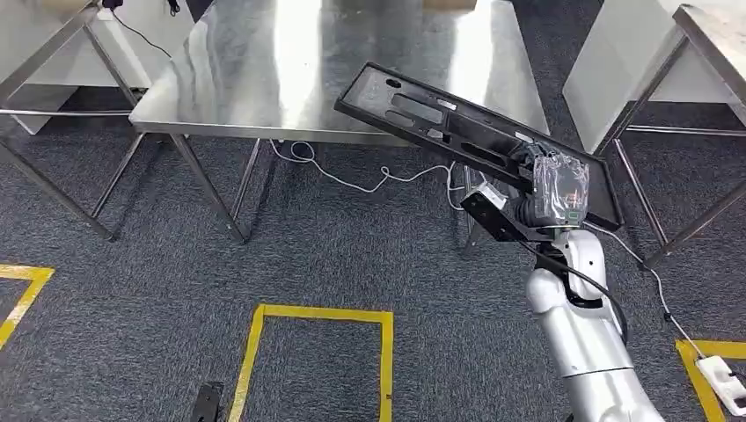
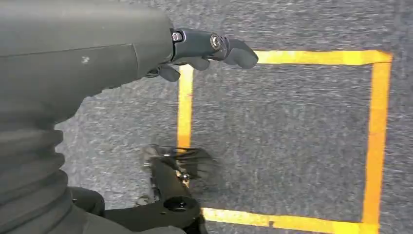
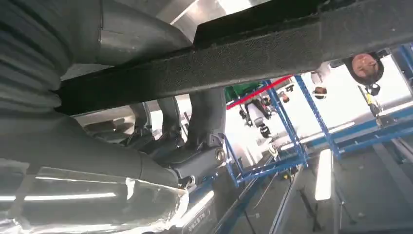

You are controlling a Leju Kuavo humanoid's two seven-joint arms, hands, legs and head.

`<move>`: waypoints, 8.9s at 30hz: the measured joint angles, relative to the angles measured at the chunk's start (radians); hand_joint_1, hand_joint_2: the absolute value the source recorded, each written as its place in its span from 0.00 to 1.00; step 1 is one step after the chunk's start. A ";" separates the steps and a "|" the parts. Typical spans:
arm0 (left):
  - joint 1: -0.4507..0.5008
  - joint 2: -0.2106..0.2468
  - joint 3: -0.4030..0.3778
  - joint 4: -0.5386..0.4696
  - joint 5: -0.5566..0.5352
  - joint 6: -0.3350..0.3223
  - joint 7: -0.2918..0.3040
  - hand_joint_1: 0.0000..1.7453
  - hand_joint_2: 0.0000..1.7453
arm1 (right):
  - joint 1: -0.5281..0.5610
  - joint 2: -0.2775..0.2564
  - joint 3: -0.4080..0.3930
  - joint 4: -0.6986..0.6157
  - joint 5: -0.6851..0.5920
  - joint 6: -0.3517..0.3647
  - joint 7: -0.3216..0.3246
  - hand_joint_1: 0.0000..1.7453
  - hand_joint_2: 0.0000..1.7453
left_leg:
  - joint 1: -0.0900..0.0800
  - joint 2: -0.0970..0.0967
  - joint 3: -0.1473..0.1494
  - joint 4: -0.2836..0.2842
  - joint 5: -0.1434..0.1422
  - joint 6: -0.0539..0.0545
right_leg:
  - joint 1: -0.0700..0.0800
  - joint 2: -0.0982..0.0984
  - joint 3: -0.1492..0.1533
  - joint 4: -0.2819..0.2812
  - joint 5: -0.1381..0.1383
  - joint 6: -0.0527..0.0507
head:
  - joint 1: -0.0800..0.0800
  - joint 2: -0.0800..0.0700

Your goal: Take the parts from the cabinet and place them on the table.

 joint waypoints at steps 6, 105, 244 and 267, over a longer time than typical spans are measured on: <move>-0.002 0.002 0.006 0.000 -0.003 0.000 0.003 0.00 1.00 | -0.018 0.007 0.003 0.012 0.003 0.005 0.001 1.00 1.00 | -0.022 -0.012 0.059 -0.105 0.088 0.044 | 0.015 0.012 0.048 -0.007 -0.009 0.048 | -0.004 0.000; -0.034 -0.020 0.083 0.000 0.008 0.182 -0.261 0.00 1.00 | -0.536 0.040 0.042 0.795 0.104 -0.001 -0.065 1.00 1.00 | -0.043 -0.010 0.162 -0.113 -0.002 0.042 | 0.026 0.007 -0.127 -0.024 0.131 0.016 | 0.000 0.000; 0.005 -0.021 0.202 0.001 0.048 0.093 -0.154 0.00 0.00 | -0.673 -0.037 0.012 0.974 0.148 0.015 0.275 0.00 0.00 | -0.033 -0.004 0.043 -0.093 0.106 0.071 | 0.014 -0.008 -0.223 0.338 -0.051 0.044 | 0.009 0.000; -0.009 -0.029 0.210 0.000 0.039 0.084 -0.151 0.00 0.00 | -0.373 -0.093 -0.133 0.972 0.024 -0.318 0.302 0.00 0.00 | -0.021 -0.020 0.136 -0.049 -0.013 0.019 | 0.011 -0.013 -0.122 0.012 0.119 0.044 | 0.000 0.000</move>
